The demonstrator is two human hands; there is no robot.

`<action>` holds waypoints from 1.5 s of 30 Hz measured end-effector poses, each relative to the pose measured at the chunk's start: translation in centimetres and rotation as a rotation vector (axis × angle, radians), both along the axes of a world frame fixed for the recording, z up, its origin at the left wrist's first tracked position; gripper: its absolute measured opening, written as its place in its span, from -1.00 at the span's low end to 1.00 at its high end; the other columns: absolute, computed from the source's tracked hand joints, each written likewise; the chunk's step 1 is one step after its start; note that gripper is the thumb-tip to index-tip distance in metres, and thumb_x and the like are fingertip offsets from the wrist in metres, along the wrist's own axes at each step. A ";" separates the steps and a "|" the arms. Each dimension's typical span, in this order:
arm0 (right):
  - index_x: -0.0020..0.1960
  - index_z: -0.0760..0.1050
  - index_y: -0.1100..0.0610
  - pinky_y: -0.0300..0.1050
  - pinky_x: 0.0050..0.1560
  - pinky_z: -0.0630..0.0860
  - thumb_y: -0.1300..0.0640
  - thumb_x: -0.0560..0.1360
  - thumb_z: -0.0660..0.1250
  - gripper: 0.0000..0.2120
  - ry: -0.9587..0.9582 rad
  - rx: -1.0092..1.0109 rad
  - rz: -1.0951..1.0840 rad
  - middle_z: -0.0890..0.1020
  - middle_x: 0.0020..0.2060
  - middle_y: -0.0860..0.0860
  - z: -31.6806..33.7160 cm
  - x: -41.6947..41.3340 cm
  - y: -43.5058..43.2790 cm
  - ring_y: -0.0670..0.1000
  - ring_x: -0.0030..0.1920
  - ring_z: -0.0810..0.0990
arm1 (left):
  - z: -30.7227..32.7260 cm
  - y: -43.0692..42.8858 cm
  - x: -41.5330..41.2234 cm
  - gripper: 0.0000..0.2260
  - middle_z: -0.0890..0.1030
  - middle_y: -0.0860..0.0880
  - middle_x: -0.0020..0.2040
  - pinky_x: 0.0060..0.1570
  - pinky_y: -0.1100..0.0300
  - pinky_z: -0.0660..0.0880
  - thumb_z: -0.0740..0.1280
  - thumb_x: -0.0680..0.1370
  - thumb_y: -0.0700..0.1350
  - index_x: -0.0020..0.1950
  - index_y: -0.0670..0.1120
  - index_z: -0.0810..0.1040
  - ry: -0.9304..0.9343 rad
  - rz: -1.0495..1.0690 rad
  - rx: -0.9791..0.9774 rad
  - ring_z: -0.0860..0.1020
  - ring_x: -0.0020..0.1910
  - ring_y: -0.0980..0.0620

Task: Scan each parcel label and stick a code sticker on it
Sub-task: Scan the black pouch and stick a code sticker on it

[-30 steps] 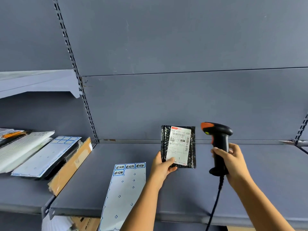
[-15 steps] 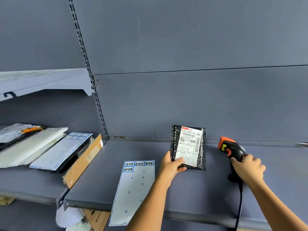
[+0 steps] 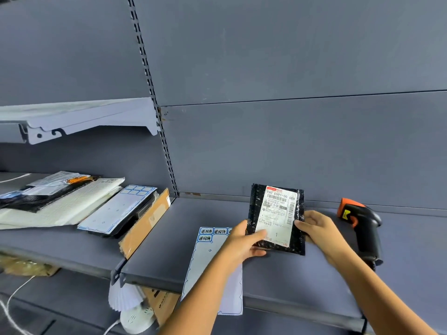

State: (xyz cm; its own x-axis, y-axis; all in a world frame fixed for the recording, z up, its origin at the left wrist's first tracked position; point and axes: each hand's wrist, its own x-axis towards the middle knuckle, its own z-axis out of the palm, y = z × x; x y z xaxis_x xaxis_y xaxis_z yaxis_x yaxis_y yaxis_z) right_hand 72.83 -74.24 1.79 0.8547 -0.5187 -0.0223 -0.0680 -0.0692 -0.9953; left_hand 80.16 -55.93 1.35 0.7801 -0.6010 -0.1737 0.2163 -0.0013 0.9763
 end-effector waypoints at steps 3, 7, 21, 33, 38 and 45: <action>-0.02 0.56 0.27 0.08 0.05 0.55 0.37 0.50 0.29 -0.89 0.128 0.043 0.040 0.68 -0.15 0.18 -1.3 0.2 -0.6 0.12 -0.13 0.63 | 0.4 3.3 1.2 -0.86 0.62 -0.01 -0.15 -0.37 0.27 0.47 0.32 0.56 -0.02 -0.03 -0.09 0.54 -0.184 0.097 0.240 0.58 -0.33 0.10; -0.20 0.48 0.33 -0.10 -0.28 0.49 0.31 0.41 0.35 -0.93 0.382 -0.229 -0.014 0.52 -0.31 0.23 -2.7 0.1 -1.6 0.07 -0.29 0.46 | 0.2 8.7 3.1 -0.89 0.64 0.03 -0.22 -0.37 0.34 0.40 0.32 0.51 -0.18 -0.20 -0.01 0.55 -0.504 0.351 0.486 0.57 -0.31 0.13; 0.09 0.58 0.00 -0.16 0.01 0.35 0.14 0.51 0.23 -0.77 0.064 -1.182 0.365 0.61 0.03 -0.10 1.0 6.3 10.1 0.03 0.13 0.45 | -3.1 10.7 3.7 -0.45 0.34 0.22 0.41 0.27 0.14 0.09 0.25 0.49 0.25 0.45 0.14 0.29 -0.999 0.216 1.054 0.17 0.41 0.11; 0.19 0.56 -0.13 -0.13 0.07 0.34 -0.05 0.53 0.25 -0.74 0.003 -1.265 0.554 0.55 0.17 -0.16 -3.2 11.4 11.7 0.01 0.20 0.40 | -4.0 11.3 4.5 -0.41 0.50 0.14 0.28 0.25 0.15 0.08 0.23 0.47 0.33 0.44 0.14 0.29 -1.038 0.259 1.013 0.25 0.34 0.11; 0.17 0.57 -0.12 -0.11 0.07 0.28 -0.05 0.53 0.26 -0.75 -0.070 -1.316 0.593 0.56 0.13 -0.17 -2.8 11.7 11.9 0.00 0.19 0.37 | -4.3 11.3 4.9 -0.46 0.53 0.17 0.18 0.17 0.21 0.08 0.26 0.45 0.33 0.37 0.17 0.36 -1.031 0.280 0.963 0.30 0.27 0.12; 0.13 0.59 -0.08 -0.11 0.03 0.22 -0.05 0.54 0.25 -0.77 -0.095 -1.354 0.628 0.57 0.10 -0.16 -2.4 11.9 12.3 0.02 0.18 0.37 | -4.4 11.2 4.9 -0.51 0.54 0.18 0.16 0.22 0.21 0.10 0.27 0.44 0.32 0.32 0.18 0.40 -1.019 0.286 0.950 0.30 0.25 0.13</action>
State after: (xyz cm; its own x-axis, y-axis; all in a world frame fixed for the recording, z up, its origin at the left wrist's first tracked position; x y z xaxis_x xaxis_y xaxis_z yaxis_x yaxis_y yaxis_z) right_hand 84.71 -61.90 -0.61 0.9110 0.3427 0.2295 0.3815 -0.9116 -0.1531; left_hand 85.05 -44.76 -3.05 0.8799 -0.3786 0.2872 -0.4650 -0.8107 0.3559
